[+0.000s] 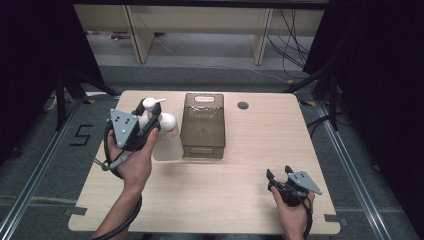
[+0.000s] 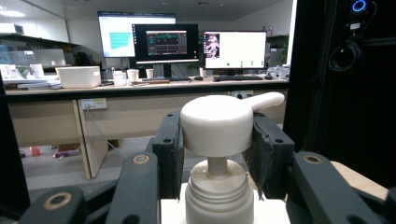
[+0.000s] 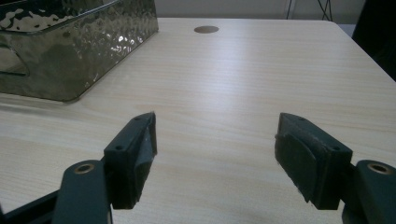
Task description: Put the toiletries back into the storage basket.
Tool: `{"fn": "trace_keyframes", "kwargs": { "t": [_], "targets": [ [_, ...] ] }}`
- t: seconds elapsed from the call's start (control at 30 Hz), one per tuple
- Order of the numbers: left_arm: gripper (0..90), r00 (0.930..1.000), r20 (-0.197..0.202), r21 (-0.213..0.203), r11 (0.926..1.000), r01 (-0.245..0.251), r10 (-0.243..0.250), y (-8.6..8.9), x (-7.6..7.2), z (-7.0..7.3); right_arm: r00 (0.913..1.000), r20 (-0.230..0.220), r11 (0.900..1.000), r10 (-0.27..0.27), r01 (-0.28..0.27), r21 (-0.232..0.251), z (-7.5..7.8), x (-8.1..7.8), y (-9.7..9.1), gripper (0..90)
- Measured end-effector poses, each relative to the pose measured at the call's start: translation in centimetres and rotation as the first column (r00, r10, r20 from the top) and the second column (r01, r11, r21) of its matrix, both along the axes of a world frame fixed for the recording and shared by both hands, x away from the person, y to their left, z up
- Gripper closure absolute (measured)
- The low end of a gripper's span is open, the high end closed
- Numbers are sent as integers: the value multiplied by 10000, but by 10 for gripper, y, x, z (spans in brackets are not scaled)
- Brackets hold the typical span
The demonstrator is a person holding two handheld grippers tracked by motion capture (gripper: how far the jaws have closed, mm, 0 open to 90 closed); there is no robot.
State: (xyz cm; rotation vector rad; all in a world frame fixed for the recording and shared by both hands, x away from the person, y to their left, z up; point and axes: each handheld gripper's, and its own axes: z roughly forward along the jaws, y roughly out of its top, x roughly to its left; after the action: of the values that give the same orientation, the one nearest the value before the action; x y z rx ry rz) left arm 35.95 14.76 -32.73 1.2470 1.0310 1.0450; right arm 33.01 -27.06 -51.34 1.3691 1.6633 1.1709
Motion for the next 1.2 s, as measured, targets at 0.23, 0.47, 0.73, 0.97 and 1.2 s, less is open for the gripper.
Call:
{"fn": "trace_keyframes", "kwargs": {
  "t": [0.23, 0.47, 0.73, 0.97, 1.2],
  "targets": [
    [590, 9999, 160, -6, 10000, -47, 47, 0, -2, 7, 10000, 41, 10000, -13, 13, -16, 0, 0, 0, 302],
    [590, 9994, 339, 63, 10000, -36, 34, 1, -3, 14, 10000, 34, 10000, -16, 16, -18, 0, 0, 0, 302],
    [590, 9984, 558, 83, 10000, 41, -45, -1, -2, 21, 10000, 40, 10000, 18, -18, 59, 0, 0, 0, 300],
    [590, 9974, 704, 112, 9998, 156, -163, -4, -1, 25, 10000, 39, 10000, -25, 25, -24, 0, 0, 0, 300],
    [590, 9967, 765, 14, 9996, 287, -287, -9, 2, 30, 10000, 30, 10000, -31, 31, -24, 0, 0, 1, 300]
  ]
}}
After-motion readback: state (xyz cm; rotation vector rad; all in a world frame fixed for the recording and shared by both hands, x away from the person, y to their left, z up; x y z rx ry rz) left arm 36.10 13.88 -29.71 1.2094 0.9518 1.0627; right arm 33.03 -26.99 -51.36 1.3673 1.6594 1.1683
